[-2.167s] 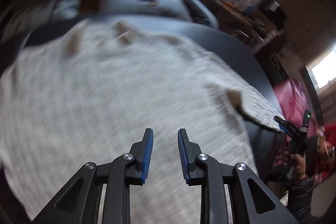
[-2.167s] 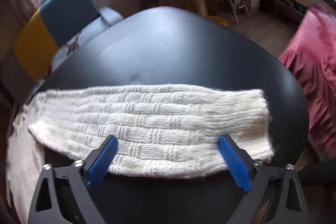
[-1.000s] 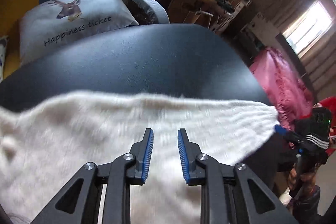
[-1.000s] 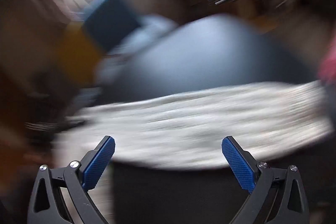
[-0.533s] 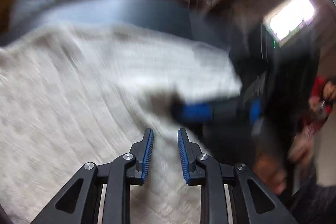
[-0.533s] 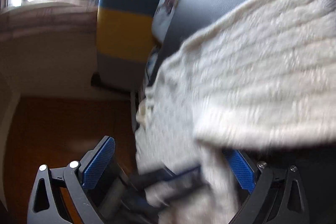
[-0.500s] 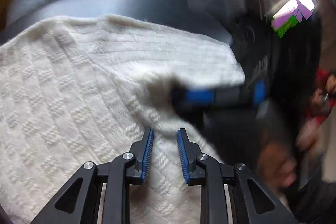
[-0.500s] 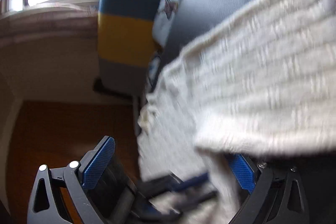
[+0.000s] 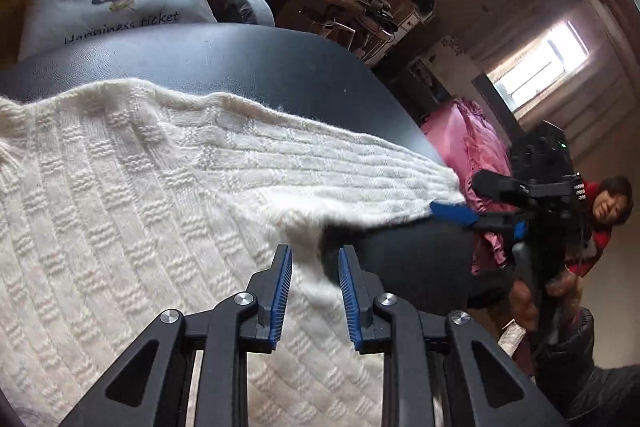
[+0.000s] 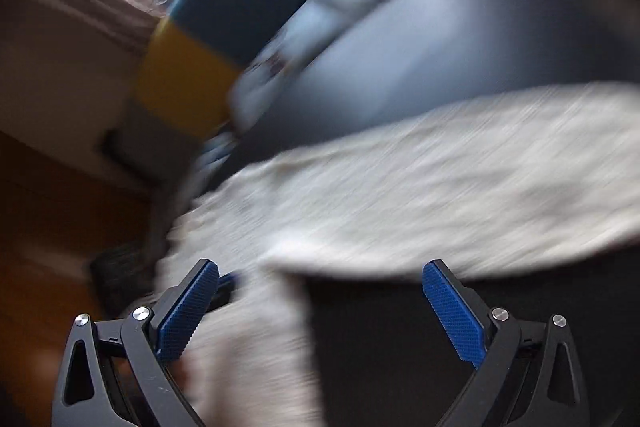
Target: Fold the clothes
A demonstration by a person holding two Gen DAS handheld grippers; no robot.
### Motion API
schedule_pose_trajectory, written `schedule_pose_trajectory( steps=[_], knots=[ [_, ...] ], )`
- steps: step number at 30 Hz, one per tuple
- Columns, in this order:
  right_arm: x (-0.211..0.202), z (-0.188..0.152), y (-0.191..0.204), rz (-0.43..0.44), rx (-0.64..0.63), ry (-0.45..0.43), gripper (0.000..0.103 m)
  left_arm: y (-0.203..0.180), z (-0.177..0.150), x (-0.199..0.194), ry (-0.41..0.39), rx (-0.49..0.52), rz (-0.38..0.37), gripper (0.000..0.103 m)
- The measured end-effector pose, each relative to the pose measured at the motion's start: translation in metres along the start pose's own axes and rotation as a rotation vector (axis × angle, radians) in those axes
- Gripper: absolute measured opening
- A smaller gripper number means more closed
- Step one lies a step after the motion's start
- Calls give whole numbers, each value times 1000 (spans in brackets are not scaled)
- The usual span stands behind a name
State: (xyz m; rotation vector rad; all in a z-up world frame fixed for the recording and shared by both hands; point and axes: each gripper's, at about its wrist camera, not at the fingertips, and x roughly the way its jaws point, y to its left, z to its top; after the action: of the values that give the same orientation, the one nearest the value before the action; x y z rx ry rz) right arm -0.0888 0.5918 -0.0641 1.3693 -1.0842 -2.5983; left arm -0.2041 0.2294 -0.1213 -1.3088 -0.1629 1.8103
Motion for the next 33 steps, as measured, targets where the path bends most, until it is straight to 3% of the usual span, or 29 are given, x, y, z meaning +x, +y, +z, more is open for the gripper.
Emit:
schedule_pose_trajectory(
  steps=[4, 6, 8, 15, 18, 20, 26, 27, 30, 33],
  knots=[
    [13, 19, -28, -388, -51, 40, 103, 2, -2, 25, 85, 22, 20, 24],
    [24, 21, -35, -512, -89, 58, 103, 5, -18, 37, 147, 47, 20, 24],
    [36, 21, -41, -634, -131, 72, 103, 1, -23, 39, 139, 76, 16, 24],
    [41, 37, -50, -662, -129, 11, 103, -10, -23, 38, 169, 129, 11, 24],
    [43, 38, -52, -659, -137, 4, 103, -10, -7, 23, 110, 125, -58, 24],
    [43, 37, -53, -659, -140, 3, 103, -4, 14, 13, 57, 133, 9, 24],
    [43, 33, -53, -658, -148, -8, 103, 35, 68, 24, 32, 91, 144, 24],
    [44, 32, -53, -658, -150, -9, 103, 38, 73, 30, 49, 96, 149, 24],
    [43, 30, -55, -654, -159, -14, 103, 45, 85, 65, 104, 114, 279, 23],
    [46, 27, -48, -649, -161, -25, 103, 62, 84, 61, 39, 31, 284, 22]
  ],
)
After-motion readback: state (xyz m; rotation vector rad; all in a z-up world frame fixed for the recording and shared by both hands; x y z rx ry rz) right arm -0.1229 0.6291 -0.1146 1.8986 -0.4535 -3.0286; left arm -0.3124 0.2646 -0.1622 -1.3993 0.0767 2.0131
